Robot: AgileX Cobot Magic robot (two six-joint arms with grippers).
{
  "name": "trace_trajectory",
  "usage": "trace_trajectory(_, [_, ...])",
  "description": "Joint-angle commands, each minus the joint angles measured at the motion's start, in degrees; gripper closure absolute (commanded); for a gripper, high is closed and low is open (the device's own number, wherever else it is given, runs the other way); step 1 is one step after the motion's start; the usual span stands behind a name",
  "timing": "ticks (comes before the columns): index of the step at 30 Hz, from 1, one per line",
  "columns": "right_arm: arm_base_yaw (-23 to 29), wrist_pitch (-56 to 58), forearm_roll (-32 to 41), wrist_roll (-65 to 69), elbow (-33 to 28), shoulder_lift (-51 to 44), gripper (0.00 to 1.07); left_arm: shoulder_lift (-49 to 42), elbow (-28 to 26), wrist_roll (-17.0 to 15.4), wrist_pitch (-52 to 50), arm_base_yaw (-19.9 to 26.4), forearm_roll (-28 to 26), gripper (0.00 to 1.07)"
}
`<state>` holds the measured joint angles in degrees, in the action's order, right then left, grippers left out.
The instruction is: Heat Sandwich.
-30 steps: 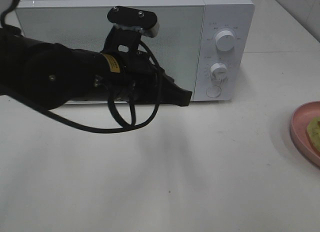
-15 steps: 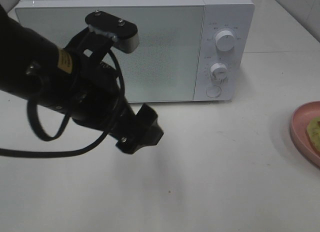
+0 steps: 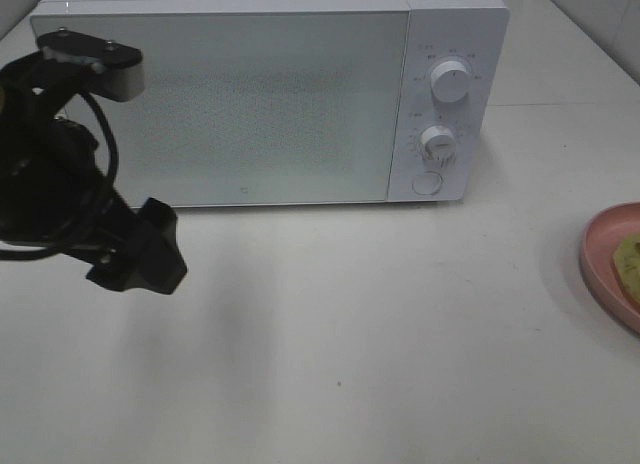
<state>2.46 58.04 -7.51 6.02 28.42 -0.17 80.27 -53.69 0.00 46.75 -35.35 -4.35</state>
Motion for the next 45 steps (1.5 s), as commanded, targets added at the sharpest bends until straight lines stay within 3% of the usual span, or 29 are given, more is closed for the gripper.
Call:
trace_trajectory(1, [-0.40,-0.86,0.06,-0.57,0.00,-1.66,0.32,-0.40,0.17,-0.52,1.55,3.04,-0.86,0.09])
trace_trajectory(14, [-0.40,-0.86,0.06,-0.57,0.00,-1.66,0.32,-0.40,0.17,-0.40,11.29,22.17,1.09,0.09])
trace_trajectory(23, [-0.40,-0.86,0.06,-0.57,0.00,-1.66,0.32,-4.18,0.63,-0.40,14.38,31.11,1.38,0.09])
trace_trajectory(33, [-0.40,-0.86,0.06,-0.57,0.00,-1.66,0.32,-18.16,7.68,-0.40,13.81,32.60,3.38,0.09])
trace_trajectory(43, [-0.40,-0.86,0.06,-0.57,0.00,-1.66,0.32,-34.84,18.33,-0.97,13.52,32.60,4.01,0.09])
trace_trajectory(45, [-0.40,-0.86,0.06,-0.57,0.00,-1.66,0.32,-40.34,21.26,-2.41,12.66,32.60,4.01,0.09])
